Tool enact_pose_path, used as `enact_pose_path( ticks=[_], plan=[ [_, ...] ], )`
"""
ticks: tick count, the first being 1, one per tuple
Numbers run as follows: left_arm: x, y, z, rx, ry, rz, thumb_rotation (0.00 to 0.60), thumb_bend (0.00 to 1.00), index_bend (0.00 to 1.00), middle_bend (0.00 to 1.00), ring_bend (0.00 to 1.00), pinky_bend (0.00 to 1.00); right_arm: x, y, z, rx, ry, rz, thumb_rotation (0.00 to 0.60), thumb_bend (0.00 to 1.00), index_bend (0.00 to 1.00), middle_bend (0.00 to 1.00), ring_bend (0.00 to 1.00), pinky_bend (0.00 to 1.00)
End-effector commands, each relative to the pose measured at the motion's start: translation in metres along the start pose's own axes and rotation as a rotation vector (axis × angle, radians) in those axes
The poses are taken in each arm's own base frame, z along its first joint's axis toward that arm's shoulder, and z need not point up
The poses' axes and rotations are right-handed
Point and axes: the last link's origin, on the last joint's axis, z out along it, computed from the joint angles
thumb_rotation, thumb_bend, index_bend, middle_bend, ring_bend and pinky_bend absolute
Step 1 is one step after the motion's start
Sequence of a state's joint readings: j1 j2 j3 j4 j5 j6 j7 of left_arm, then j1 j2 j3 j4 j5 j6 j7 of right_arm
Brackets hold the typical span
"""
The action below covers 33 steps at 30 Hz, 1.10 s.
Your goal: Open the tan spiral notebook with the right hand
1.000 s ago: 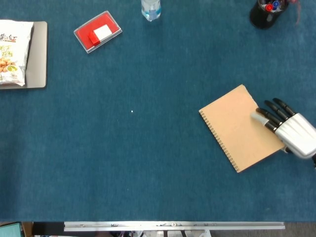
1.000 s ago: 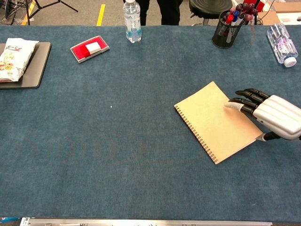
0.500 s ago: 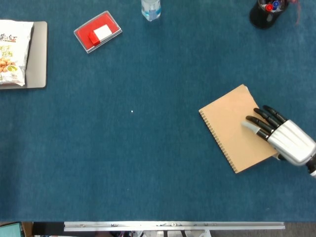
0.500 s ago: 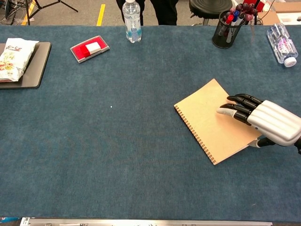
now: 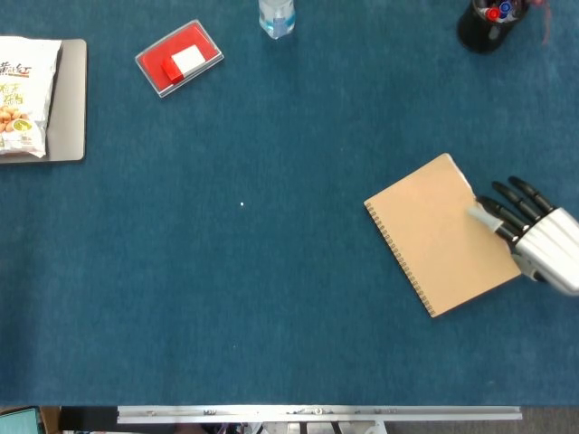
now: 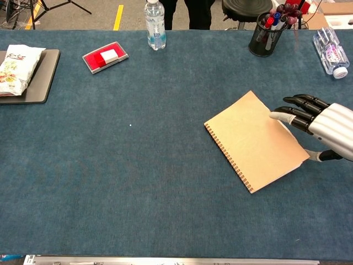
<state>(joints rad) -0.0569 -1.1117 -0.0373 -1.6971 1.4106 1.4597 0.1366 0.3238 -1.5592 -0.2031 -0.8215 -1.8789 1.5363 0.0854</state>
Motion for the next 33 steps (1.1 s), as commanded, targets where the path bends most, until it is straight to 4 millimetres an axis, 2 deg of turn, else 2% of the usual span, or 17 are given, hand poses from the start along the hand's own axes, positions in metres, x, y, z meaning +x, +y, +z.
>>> enact_pose_path(
  ticks=[1, 12, 33],
  plan=[
    [0.0, 0.0, 0.0, 0.0, -0.002, 0.001, 0.6, 0.11, 0.47, 0.44, 0.32, 0.46, 0.002, 0.004, -0.003, -0.014, -0.001, -0.011, 0.6, 0.18, 0.14, 0.17, 0.04, 0.1],
    [-0.001, 0.0, -0.001, 0.001, -0.004, 0.001, 0.6, 0.11, 0.47, 0.44, 0.32, 0.46, 0.0, 0.008, -0.008, -0.038, -0.027, -0.022, 0.6, 0.18, 0.14, 0.17, 0.04, 0.1],
    [0.0, -0.001, -0.002, 0.003, -0.005, -0.003, 0.6, 0.11, 0.47, 0.44, 0.32, 0.46, -0.021, 0.009, -0.008, -0.066, -0.084, 0.005, 0.6, 0.18, 0.14, 0.16, 0.04, 0.1]
  ],
)
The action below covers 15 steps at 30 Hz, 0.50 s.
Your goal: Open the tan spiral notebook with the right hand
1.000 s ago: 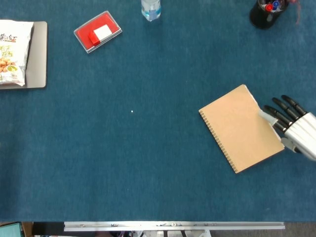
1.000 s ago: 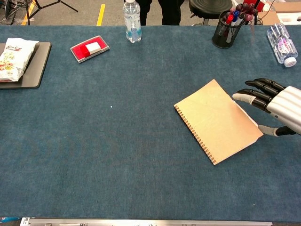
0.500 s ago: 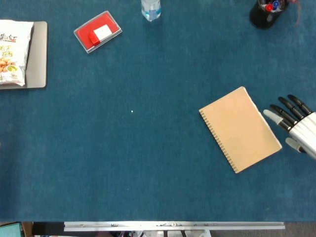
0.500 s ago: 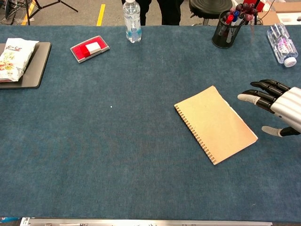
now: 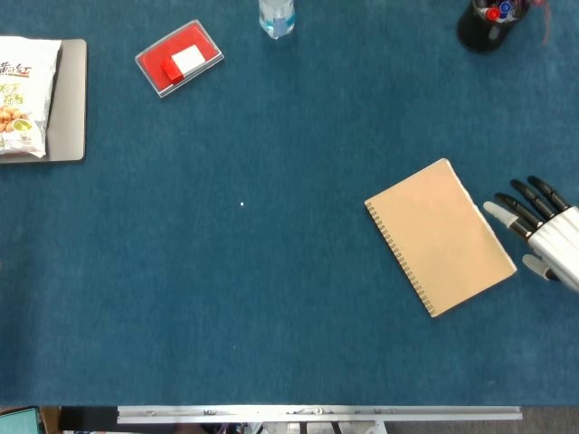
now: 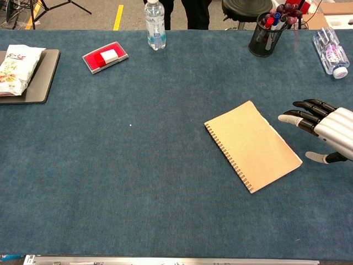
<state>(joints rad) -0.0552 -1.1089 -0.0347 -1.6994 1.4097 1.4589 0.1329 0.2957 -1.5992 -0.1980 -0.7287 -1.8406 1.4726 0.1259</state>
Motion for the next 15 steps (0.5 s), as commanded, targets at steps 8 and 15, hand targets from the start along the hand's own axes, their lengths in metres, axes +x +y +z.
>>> enact_pose_path(
  ticks=[8, 15],
  plan=[
    [0.0004, 0.0001, -0.0001, 0.0, 0.001, -0.001, 0.6, 0.11, 0.47, 0.44, 0.32, 0.46, -0.0066, -0.004, 0.0025, 0.006, -0.013, 0.015, 0.6, 0.18, 0.14, 0.16, 0.04, 0.1],
    [0.0006, 0.0003, 0.001, 0.0, 0.0, -0.001, 0.6, 0.11, 0.47, 0.44, 0.32, 0.46, -0.0109, -0.007, 0.0036, 0.009, -0.022, 0.031, 0.6, 0.18, 0.14, 0.16, 0.04, 0.1]
  ],
)
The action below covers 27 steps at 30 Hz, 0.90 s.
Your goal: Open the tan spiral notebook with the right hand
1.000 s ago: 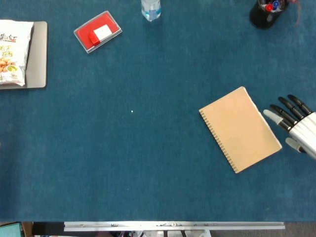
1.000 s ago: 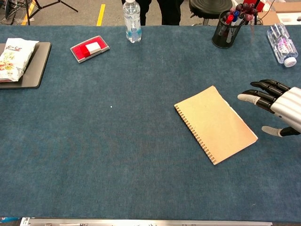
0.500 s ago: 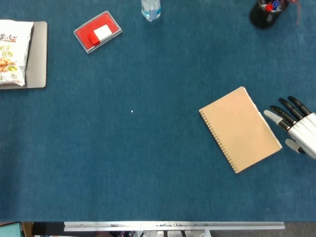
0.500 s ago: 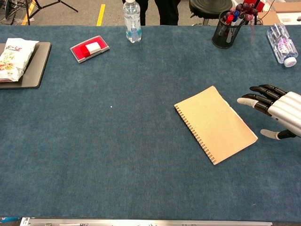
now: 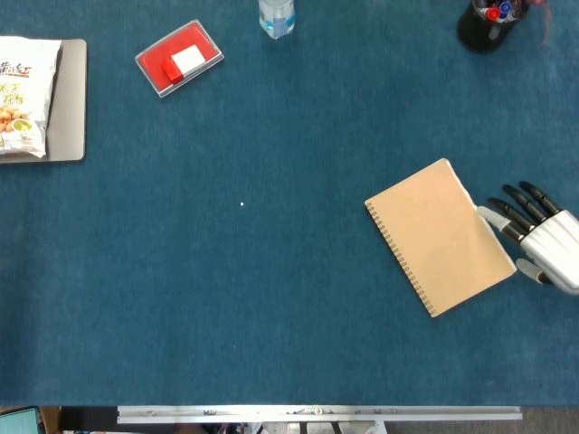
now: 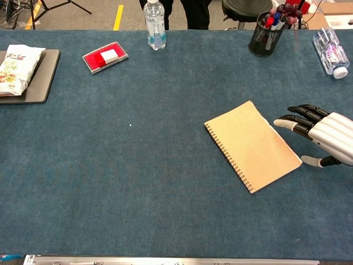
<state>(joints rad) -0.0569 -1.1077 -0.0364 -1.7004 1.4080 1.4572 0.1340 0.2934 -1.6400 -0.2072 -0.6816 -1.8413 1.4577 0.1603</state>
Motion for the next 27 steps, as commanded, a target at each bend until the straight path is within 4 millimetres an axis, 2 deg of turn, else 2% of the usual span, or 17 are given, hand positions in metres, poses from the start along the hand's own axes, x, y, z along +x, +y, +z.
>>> enact_pose_path(
  ticks=[1, 27],
  plan=[
    [0.0, 0.0, 0.0, 0.0, 0.0, -0.002, 0.6, 0.11, 0.47, 0.44, 0.32, 0.46, -0.002, -0.001, 0.0, 0.001, -0.004, 0.006, 0.6, 0.18, 0.14, 0.16, 0.04, 0.1],
    [0.001, -0.001, 0.0, 0.005, 0.002, -0.005, 0.6, 0.11, 0.47, 0.44, 0.32, 0.46, -0.01, -0.024, 0.006, 0.075, -0.005, 0.125, 0.6, 0.18, 0.14, 0.16, 0.04, 0.1]
  ],
)
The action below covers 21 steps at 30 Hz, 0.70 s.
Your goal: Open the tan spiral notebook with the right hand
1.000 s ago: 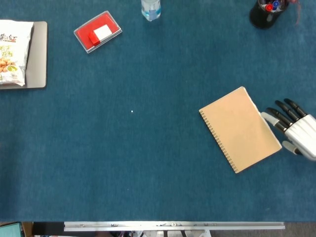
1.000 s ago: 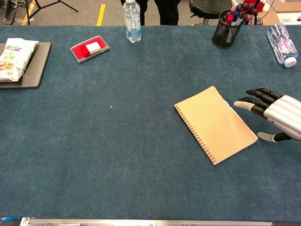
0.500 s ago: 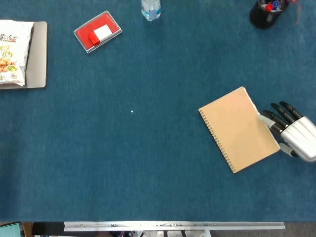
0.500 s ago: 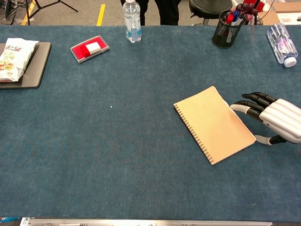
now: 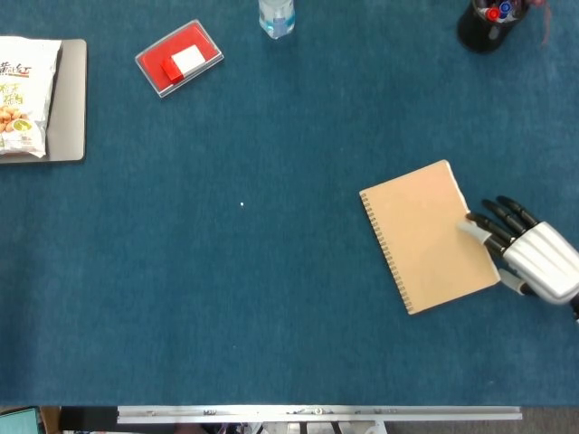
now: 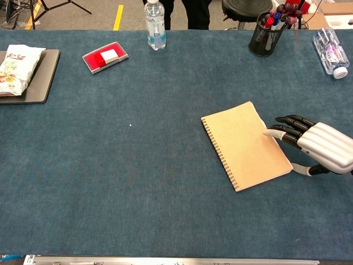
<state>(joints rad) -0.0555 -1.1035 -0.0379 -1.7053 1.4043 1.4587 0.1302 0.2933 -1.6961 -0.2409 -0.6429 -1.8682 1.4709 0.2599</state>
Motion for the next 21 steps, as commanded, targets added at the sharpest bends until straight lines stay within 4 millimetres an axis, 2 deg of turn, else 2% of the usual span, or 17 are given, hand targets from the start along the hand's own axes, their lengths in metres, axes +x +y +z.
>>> enact_pose_path(
  ticks=[1, 21],
  plan=[
    [0.0, 0.0, 0.0, 0.0, 0.0, 0.001, 0.6, 0.11, 0.47, 0.44, 0.32, 0.46, 0.0, -0.004, 0.001, 0.019, 0.003, 0.02, 0.6, 0.18, 0.14, 0.16, 0.04, 0.1],
    [0.0, -0.001, 0.0, 0.003, -0.001, -0.002, 0.6, 0.11, 0.47, 0.44, 0.32, 0.46, 0.001, -0.028, 0.008, 0.109, 0.039, 0.08, 0.6, 0.18, 0.14, 0.16, 0.04, 0.1]
  ],
)
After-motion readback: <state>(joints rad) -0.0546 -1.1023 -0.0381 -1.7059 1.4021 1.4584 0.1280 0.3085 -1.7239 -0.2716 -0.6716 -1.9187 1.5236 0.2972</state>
